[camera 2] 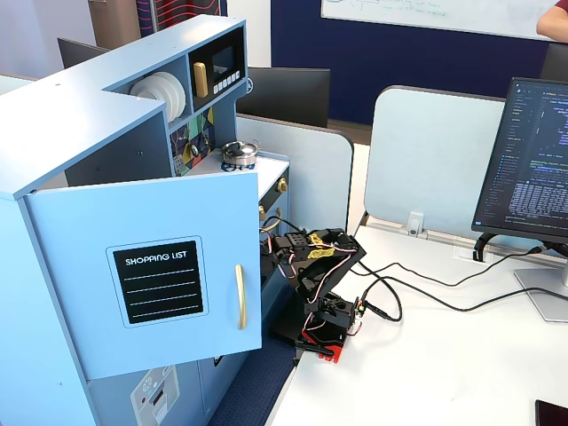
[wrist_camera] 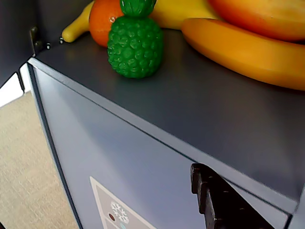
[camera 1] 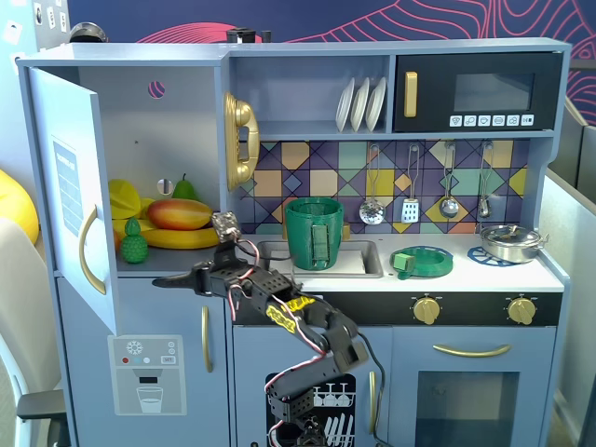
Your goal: Pick up the green pineapple from the left cabinet and place it in the green recipient
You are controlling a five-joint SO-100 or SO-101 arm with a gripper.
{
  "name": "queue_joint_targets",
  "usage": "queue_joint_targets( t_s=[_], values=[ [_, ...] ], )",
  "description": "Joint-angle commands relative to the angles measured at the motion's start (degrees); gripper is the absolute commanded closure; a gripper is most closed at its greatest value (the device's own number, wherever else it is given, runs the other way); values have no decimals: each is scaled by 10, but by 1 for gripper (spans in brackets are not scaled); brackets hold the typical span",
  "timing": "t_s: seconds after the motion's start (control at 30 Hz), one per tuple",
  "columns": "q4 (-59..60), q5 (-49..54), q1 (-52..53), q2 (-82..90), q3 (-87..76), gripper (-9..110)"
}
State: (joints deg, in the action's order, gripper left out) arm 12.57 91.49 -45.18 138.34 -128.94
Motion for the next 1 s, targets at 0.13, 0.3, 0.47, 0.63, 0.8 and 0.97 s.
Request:
queue_joint_targets(
  t_s=[0.13,0.3,0.47,0.63,0.8,0.97],
  values=[
    [-63,5,5,-115,140,48],
    [-105,9,11,-183,193,46],
    [-117,21,18,-252,258,46],
    [-136,30,22,-321,320,46],
    [-149,35,22,-373,366,46],
    [-179,41,21,-423,400,46]
  ],
)
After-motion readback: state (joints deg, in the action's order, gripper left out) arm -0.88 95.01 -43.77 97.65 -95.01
